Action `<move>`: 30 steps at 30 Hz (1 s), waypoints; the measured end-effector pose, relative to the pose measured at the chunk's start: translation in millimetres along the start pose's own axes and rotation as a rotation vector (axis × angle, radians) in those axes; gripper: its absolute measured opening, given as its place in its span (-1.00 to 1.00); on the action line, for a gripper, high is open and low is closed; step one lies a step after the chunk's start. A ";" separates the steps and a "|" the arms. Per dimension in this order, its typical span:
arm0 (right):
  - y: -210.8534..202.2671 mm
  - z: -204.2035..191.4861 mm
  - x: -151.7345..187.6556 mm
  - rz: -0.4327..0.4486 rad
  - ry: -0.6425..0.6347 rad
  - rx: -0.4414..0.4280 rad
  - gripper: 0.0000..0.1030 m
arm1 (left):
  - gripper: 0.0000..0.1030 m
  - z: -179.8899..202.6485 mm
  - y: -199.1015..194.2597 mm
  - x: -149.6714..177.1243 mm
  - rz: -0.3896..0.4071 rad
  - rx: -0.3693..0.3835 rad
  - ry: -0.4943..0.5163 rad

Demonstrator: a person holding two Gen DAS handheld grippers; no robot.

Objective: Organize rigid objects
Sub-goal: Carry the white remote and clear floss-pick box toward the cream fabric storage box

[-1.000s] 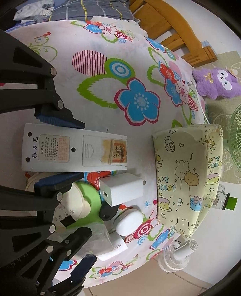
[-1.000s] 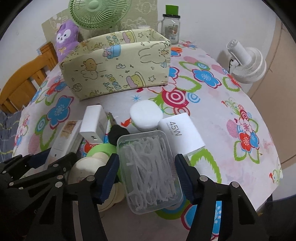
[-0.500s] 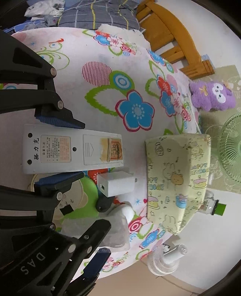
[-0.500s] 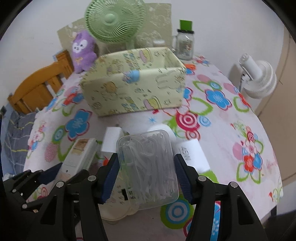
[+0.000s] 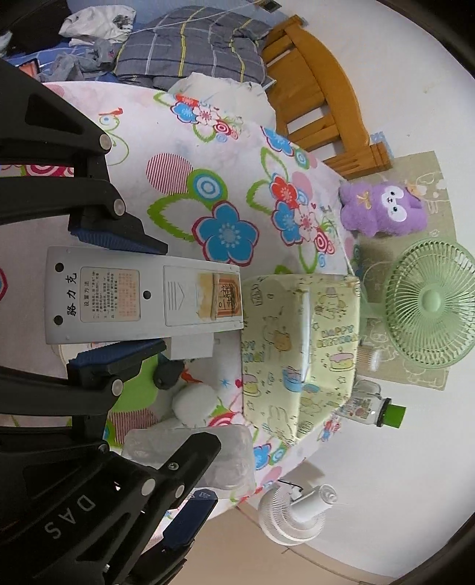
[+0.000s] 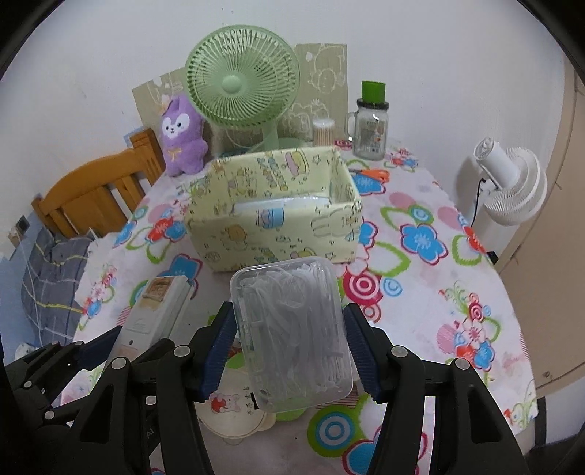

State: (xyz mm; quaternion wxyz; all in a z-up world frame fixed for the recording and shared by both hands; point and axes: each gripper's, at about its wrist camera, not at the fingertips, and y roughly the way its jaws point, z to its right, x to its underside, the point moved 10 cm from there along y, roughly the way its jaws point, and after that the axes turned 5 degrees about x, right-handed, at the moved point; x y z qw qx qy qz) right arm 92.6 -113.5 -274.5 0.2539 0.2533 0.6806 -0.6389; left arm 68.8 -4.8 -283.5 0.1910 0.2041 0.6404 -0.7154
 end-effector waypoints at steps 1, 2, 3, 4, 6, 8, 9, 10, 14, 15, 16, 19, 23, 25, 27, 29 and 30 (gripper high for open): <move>-3.0 0.6 -1.8 0.002 0.000 -0.002 0.22 | -0.11 0.8 -3.7 -1.6 0.003 -0.004 -0.001; -6.2 1.0 -4.3 0.003 0.000 -0.005 0.22 | -0.11 2.0 -8.9 -4.5 0.010 -0.008 -0.002; -10.6 1.5 -8.0 0.005 0.000 -0.009 0.22 | -0.11 2.9 -11.9 -6.5 0.016 -0.010 -0.001; -12.9 2.1 -9.8 0.009 0.000 -0.010 0.22 | -0.11 4.0 -15.4 -9.0 0.023 -0.013 0.000; -20.6 3.4 -17.3 0.024 -0.003 -0.011 0.22 | -0.11 8.0 -23.7 -14.0 0.039 -0.014 0.004; -29.0 4.1 -25.1 0.039 -0.005 -0.012 0.22 | -0.11 13.2 -32.4 -19.0 0.054 -0.011 0.006; -32.6 4.3 -28.1 0.044 -0.007 -0.013 0.22 | -0.11 15.7 -36.4 -21.2 0.060 -0.008 0.006; -37.1 4.5 -32.0 0.053 -0.009 -0.013 0.22 | -0.11 18.1 -40.3 -23.2 0.064 -0.005 0.007; -51.8 4.6 -43.2 0.076 -0.017 -0.012 0.22 | -0.11 28.8 -54.1 -31.3 0.076 0.012 0.012; -56.2 4.6 -46.4 0.081 -0.019 -0.013 0.22 | -0.11 30.9 -57.2 -33.5 0.081 0.011 0.015; -59.3 4.8 -48.6 0.084 -0.020 -0.013 0.22 | -0.11 33.6 -61.2 -36.8 0.090 0.008 0.021; -67.7 9.0 -56.6 0.089 -0.019 -0.004 0.22 | -0.11 37.0 -68.5 -44.7 0.110 -0.001 0.030; -72.3 14.4 -66.2 0.091 -0.019 0.016 0.22 | -0.11 40.4 -72.7 -55.1 0.122 -0.009 0.034; -73.6 16.7 -70.6 0.093 -0.025 0.030 0.22 | -0.11 41.1 -73.0 -58.4 0.121 -0.011 0.034; -72.8 18.7 -75.7 0.088 -0.029 0.040 0.22 | -0.11 42.8 -72.7 -62.6 0.117 -0.006 0.028; -71.8 19.7 -79.6 0.083 -0.032 0.043 0.22 | -0.11 44.1 -72.3 -66.6 0.112 -0.005 0.026; -71.2 20.1 -82.1 0.080 -0.033 0.045 0.22 | -0.11 44.7 -72.1 -69.1 0.112 -0.005 0.026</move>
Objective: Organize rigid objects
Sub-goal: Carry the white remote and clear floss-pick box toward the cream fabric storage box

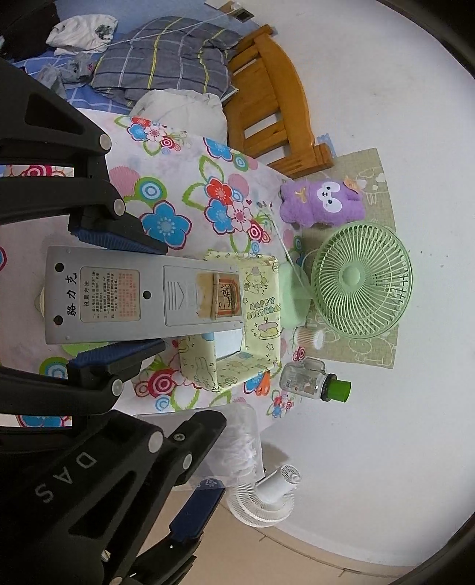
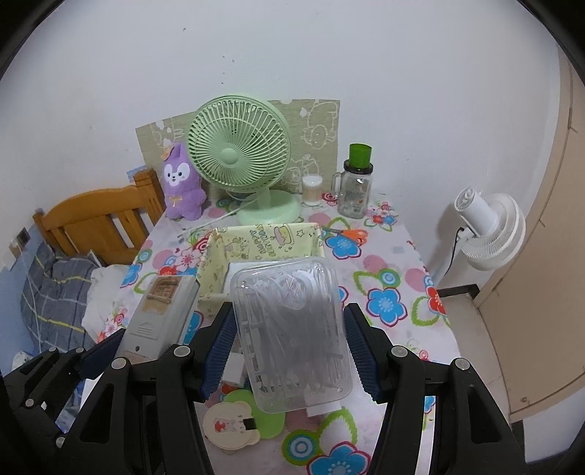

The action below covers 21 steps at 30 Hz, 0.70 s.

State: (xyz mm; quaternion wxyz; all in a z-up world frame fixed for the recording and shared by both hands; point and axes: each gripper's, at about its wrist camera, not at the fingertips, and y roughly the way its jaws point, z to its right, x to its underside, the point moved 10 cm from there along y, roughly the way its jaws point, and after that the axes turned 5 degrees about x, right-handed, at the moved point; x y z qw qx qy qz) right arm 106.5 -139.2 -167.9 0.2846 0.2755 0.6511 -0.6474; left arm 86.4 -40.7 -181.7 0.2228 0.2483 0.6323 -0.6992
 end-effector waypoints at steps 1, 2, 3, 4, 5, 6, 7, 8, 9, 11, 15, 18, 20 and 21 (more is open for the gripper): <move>0.6 0.3 -1.9 0.000 0.000 0.003 0.22 | -0.11 0.4 0.5 -2.3 0.000 0.000 0.001; 1.5 1.0 -5.0 0.000 -0.001 0.005 0.22 | -0.11 0.9 1.5 -5.7 0.000 -0.002 0.005; 2.1 1.5 -7.5 0.000 -0.001 0.006 0.22 | -0.11 1.7 2.2 -9.0 0.003 -0.003 0.009; 3.2 2.2 -10.0 0.002 0.000 0.006 0.22 | -0.11 1.9 2.1 -10.4 0.006 -0.004 0.011; 4.7 2.7 -13.0 0.002 0.002 0.008 0.23 | -0.11 2.8 2.9 -13.5 0.008 -0.008 0.017; 5.8 2.7 -14.7 0.002 0.004 0.008 0.23 | -0.11 3.5 3.6 -16.0 0.011 -0.008 0.019; 7.3 3.1 -16.9 0.002 0.007 0.008 0.23 | -0.11 4.0 4.6 -18.3 0.013 -0.008 0.022; 7.9 3.6 -17.5 0.001 0.008 0.010 0.23 | -0.11 4.7 6.4 -21.1 0.014 -0.008 0.026; 9.4 4.0 -19.0 0.000 0.011 0.011 0.23 | -0.11 5.2 7.9 -23.0 0.015 -0.008 0.028; 12.3 3.6 -20.7 -0.004 0.012 0.012 0.23 | -0.11 5.6 11.1 -26.1 0.018 -0.010 0.031; 22.5 3.8 -22.5 -0.022 0.012 0.019 0.23 | -0.11 4.9 20.6 -28.6 0.003 -0.012 0.033; 30.3 2.8 -23.8 -0.038 0.015 0.014 0.23 | -0.11 3.6 28.4 -33.0 -0.007 -0.010 0.033; 35.3 2.1 -25.9 -0.046 0.015 0.010 0.23 | -0.11 2.3 32.3 -37.5 -0.007 -0.014 0.033; 38.6 1.8 -28.3 -0.047 0.013 0.010 0.23 | -0.11 1.9 34.2 -39.7 -0.007 -0.016 0.033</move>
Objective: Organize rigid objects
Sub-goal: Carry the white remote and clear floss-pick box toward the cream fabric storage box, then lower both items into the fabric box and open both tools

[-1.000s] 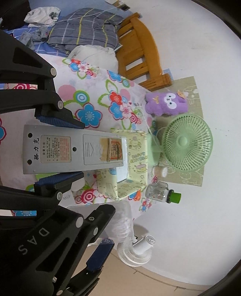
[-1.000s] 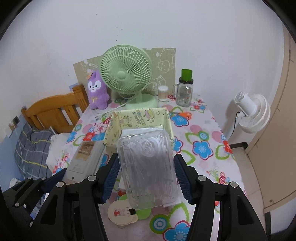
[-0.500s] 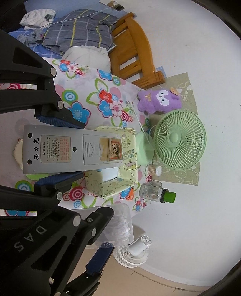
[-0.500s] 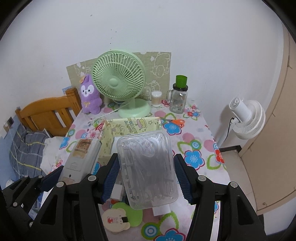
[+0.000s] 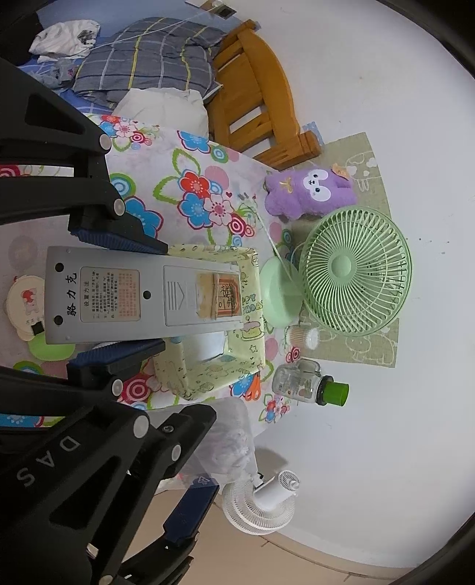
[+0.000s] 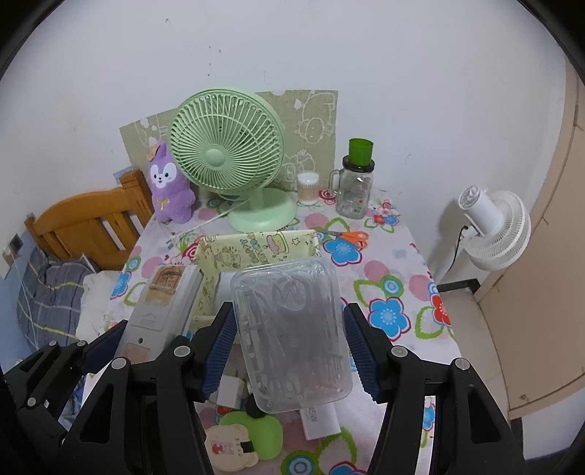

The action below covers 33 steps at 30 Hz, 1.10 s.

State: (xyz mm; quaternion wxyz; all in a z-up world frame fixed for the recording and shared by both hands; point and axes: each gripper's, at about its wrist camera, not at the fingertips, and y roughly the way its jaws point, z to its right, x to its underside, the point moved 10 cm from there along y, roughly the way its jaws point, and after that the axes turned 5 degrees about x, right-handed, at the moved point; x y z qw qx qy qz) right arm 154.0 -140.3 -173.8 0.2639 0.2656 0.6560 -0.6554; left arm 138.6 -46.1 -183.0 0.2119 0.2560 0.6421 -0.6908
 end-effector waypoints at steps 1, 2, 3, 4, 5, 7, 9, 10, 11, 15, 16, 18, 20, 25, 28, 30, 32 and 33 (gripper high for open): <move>2.1 -0.2 -1.7 0.000 -0.001 0.001 0.23 | -0.11 -0.4 1.9 -1.9 0.000 -0.002 0.001; 5.0 -0.6 -4.0 -0.002 -0.002 0.001 0.23 | -0.11 -1.0 4.9 -4.8 0.000 -0.004 0.001; 7.5 -1.1 -5.6 -0.004 -0.002 -0.001 0.23 | -0.11 -0.7 6.8 -6.8 0.000 -0.004 0.001; 10.9 -1.4 -7.9 -0.006 -0.003 -0.001 0.23 | -0.11 -1.1 9.5 -8.8 -0.001 -0.005 0.001; 14.8 -1.8 -10.4 -0.009 -0.005 -0.001 0.23 | -0.11 -1.6 13.2 -11.4 -0.001 -0.006 0.002; 21.6 -1.5 -14.0 -0.011 -0.008 0.000 0.23 | -0.11 -1.9 19.8 -15.7 0.001 -0.006 0.004; 30.3 -0.6 -16.9 -0.016 -0.010 0.002 0.23 | -0.11 -1.9 28.3 -19.9 0.000 -0.006 0.003; 34.4 -0.5 -18.0 -0.020 -0.011 0.001 0.23 | -0.11 -1.6 32.3 -21.3 -0.003 -0.005 0.002; 39.9 0.0 -19.3 -0.024 -0.010 0.000 0.23 | -0.11 -1.4 37.1 -22.7 -0.006 -0.004 0.003; 57.3 1.7 -23.0 -0.034 -0.006 0.002 0.22 | -0.11 -1.6 54.3 -28.4 -0.017 0.000 0.009; 62.4 1.5 -23.9 -0.037 -0.004 0.001 0.23 | -0.11 -1.9 57.8 -29.3 -0.020 0.000 0.010; 70.8 0.9 -25.5 -0.043 -0.006 0.001 0.22 | -0.11 -3.4 65.2 -31.5 -0.023 -0.001 0.009; 78.0 -0.1 -28.1 -0.042 -0.015 -0.003 0.22 | -0.11 -4.5 73.1 -33.7 -0.027 -0.002 0.007; 103.4 -3.8 -33.1 -0.047 -0.043 0.007 0.22 | -0.11 -8.2 96.4 -35.8 -0.055 -0.007 0.000; 117.8 -5.9 -33.1 -0.062 -0.040 -0.010 0.22 | -0.11 -9.9 109.4 -37.3 -0.068 -0.012 -0.001; 127.0 -7.8 -33.8 -0.070 -0.045 -0.015 0.22 | -0.11 -11.9 116.5 -38.4 -0.073 -0.014 -0.007; 134.9 -9.7 -34.2 -0.077 -0.050 -0.018 0.22 | -0.11 -14.0 124.3 -38.2 -0.082 -0.015 -0.018; 139.8 -10.7 -34.3 -0.082 -0.054 -0.018 0.22 | -0.11 -15.4 128.7 -38.2 -0.087 -0.018 -0.024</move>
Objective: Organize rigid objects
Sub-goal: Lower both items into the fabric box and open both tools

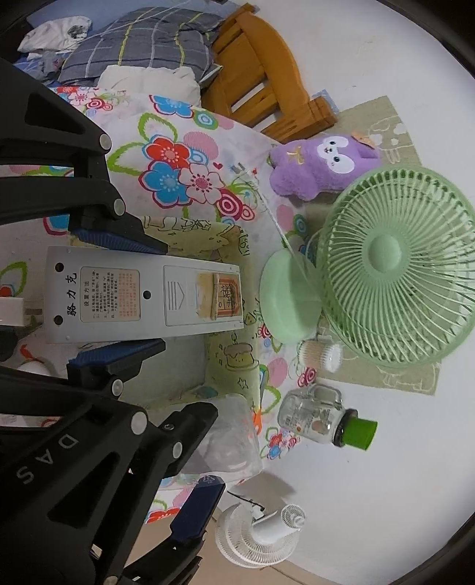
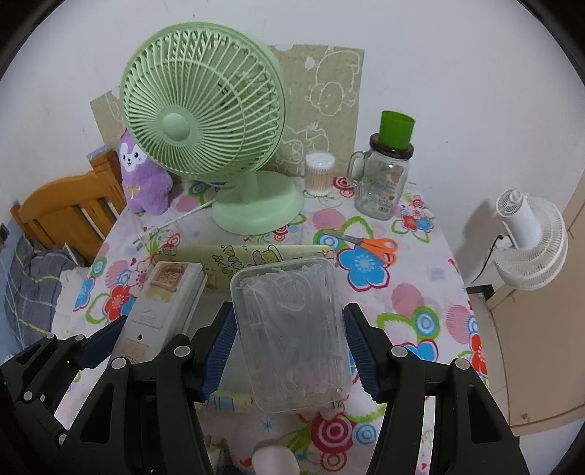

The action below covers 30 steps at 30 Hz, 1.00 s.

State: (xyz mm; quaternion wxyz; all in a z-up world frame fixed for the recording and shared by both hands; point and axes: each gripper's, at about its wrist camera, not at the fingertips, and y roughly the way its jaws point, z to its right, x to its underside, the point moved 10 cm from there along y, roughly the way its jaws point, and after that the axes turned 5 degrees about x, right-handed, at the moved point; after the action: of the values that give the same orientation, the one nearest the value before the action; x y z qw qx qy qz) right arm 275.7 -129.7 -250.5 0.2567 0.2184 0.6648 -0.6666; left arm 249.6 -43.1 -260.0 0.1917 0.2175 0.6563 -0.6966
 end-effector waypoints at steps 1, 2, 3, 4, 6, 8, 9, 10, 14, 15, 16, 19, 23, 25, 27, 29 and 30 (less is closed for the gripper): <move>3.9 -0.6 -0.6 -0.004 -0.003 0.001 0.22 | -0.11 -1.2 4.2 -0.6 -0.004 -0.002 -0.006; 7.9 -0.7 -1.4 -0.006 -0.005 0.001 0.22 | -0.11 -2.4 7.8 -1.4 -0.007 -0.003 -0.010; 13.1 -0.9 -2.7 -0.009 -0.008 0.002 0.22 | -0.11 -3.2 11.1 -1.9 -0.010 -0.005 -0.016; 15.4 -1.1 -3.2 -0.010 -0.008 0.003 0.22 | -0.11 -3.8 13.5 -2.9 -0.012 -0.006 -0.020; 22.7 -0.7 -5.2 -0.011 -0.007 0.007 0.22 | -0.11 -4.5 19.8 -5.1 -0.015 -0.011 -0.026; 29.6 -1.2 -6.7 -0.015 -0.001 0.005 0.22 | -0.11 -6.3 26.2 -6.9 -0.019 -0.015 -0.034; 33.4 -1.4 -6.4 -0.021 0.005 0.004 0.22 | -0.11 -7.2 29.1 -7.3 -0.023 -0.017 -0.039; 37.2 -1.7 -5.7 -0.028 0.011 0.003 0.22 | -0.11 -8.2 31.7 -7.7 -0.026 -0.020 -0.042; 51.9 -3.8 -4.0 -0.054 0.018 -0.004 0.22 | -0.11 -13.0 44.3 -6.5 -0.047 -0.036 -0.051; 55.7 -4.4 -3.5 -0.060 0.019 -0.005 0.22 | -0.11 -14.1 46.5 -6.3 -0.049 -0.042 -0.052; 58.6 -4.9 -3.0 -0.065 0.019 -0.004 0.23 | -0.11 -15.5 49.5 -6.5 -0.051 -0.050 -0.053; 68.3 -5.4 -2.2 -0.079 0.022 0.000 0.22 | -0.11 -17.8 57.5 -7.1 -0.058 -0.059 -0.054; 79.6 -7.1 -1.7 -0.094 0.024 0.001 0.23 | -0.11 -22.8 67.3 -5.9 -0.077 -0.066 -0.071; 83.0 -9.0 -1.5 -0.088 0.016 0.009 0.23 | -0.10 -26.0 69.8 -4.3 -0.080 -0.076 -0.075; 84.7 -11.2 -3.0 -0.081 0.003 0.017 0.22 | -0.08 -27.2 72.5 -3.1 -0.093 -0.071 -0.078; 85.9 -11.7 -4.1 -0.077 0.001 0.019 0.25 | -0.08 -27.9 73.0 -2.8 -0.095 -0.067 -0.084; 86.2 -12.0 -4.5 -0.078 0.002 0.016 0.25 | -0.08 -27.6 70.6 -4.7 -0.080 -0.073 -0.080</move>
State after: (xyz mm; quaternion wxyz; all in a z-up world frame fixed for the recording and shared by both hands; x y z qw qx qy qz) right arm 333.1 -116.1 -314.7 0.2279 0.1951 0.6678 -0.6812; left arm 293.9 -20.3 -317.3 0.1976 0.1559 0.6812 -0.6875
